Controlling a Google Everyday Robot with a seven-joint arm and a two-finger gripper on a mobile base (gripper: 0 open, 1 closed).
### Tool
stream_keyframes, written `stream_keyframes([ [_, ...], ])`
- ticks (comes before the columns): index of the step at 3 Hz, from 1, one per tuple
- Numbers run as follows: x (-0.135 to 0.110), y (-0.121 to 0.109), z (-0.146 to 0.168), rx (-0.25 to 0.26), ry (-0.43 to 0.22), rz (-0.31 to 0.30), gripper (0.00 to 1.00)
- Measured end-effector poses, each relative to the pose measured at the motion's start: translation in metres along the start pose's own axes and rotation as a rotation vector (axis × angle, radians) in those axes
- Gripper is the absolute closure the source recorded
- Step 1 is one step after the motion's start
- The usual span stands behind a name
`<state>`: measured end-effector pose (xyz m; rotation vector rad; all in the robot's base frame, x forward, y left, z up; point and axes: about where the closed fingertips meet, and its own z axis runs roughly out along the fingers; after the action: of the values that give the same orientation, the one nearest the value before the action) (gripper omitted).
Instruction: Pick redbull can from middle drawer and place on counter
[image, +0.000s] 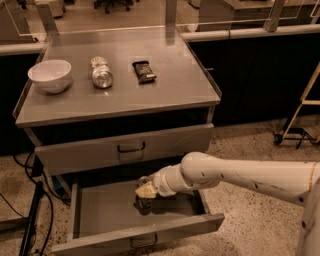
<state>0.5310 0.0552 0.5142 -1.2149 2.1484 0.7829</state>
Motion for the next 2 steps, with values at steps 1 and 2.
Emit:
stream_keyframes([
  [1,0.000,0.012,-0.034,0.071,-0.009,0.031,1.00],
  [2,0.007,0.020,-0.055,0.125,-0.005,0.058,1.00],
])
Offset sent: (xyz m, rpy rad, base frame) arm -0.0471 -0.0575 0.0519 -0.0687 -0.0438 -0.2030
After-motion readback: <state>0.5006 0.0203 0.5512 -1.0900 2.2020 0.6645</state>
